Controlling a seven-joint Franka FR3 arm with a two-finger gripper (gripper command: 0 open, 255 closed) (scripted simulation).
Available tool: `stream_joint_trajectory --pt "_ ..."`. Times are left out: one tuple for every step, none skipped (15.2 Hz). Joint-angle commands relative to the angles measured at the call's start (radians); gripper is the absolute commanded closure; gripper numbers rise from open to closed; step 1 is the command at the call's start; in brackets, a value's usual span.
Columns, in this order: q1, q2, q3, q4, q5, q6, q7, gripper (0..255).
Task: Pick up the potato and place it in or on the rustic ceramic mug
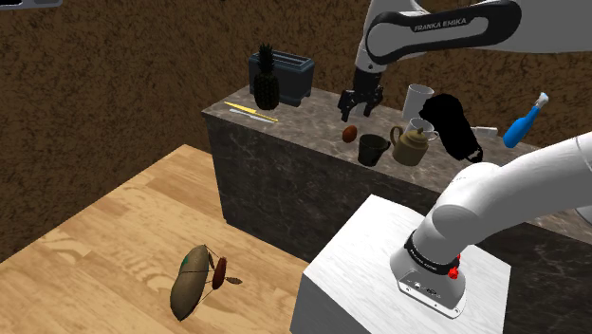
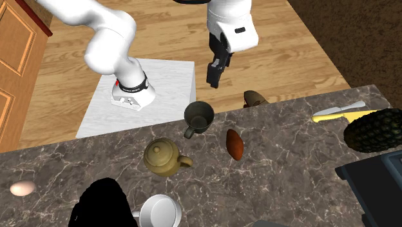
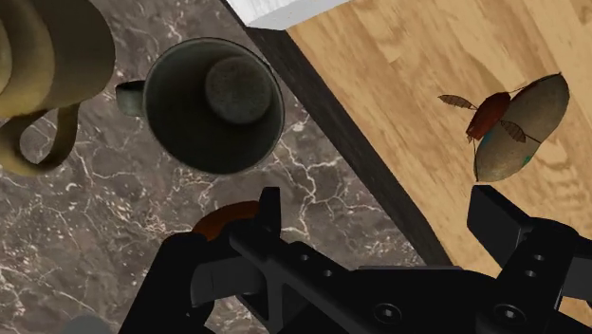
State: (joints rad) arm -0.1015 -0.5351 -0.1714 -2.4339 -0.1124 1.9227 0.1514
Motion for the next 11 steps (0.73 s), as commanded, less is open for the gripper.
stream_joint_trajectory --pt "-0.017 0.064 -0.030 0.019 0.006 0.052 0.006 0" --pt "-0.024 0.094 -0.044 0.026 0.011 0.078 0.008 0" --pt "-0.031 0.124 -0.059 0.033 0.017 0.103 0.010 0" --pt "-0.038 0.155 -0.073 0.041 0.025 0.128 0.011 0" --pt "-0.044 0.186 -0.088 0.049 0.033 0.152 0.011 0" --pt "-0.050 0.217 -0.102 0.059 0.043 0.175 0.011 0" --pt "-0.056 0.249 -0.117 0.069 0.055 0.198 0.009 0" --pt "-0.061 0.281 -0.131 0.080 0.068 0.220 0.007 0" --pt "-0.066 0.313 -0.145 0.092 0.083 0.241 0.003 0" --pt "-0.072 0.346 -0.159 0.104 0.099 0.262 -0.001 0" --pt "-0.077 0.379 -0.172 0.118 0.118 0.281 -0.006 0"
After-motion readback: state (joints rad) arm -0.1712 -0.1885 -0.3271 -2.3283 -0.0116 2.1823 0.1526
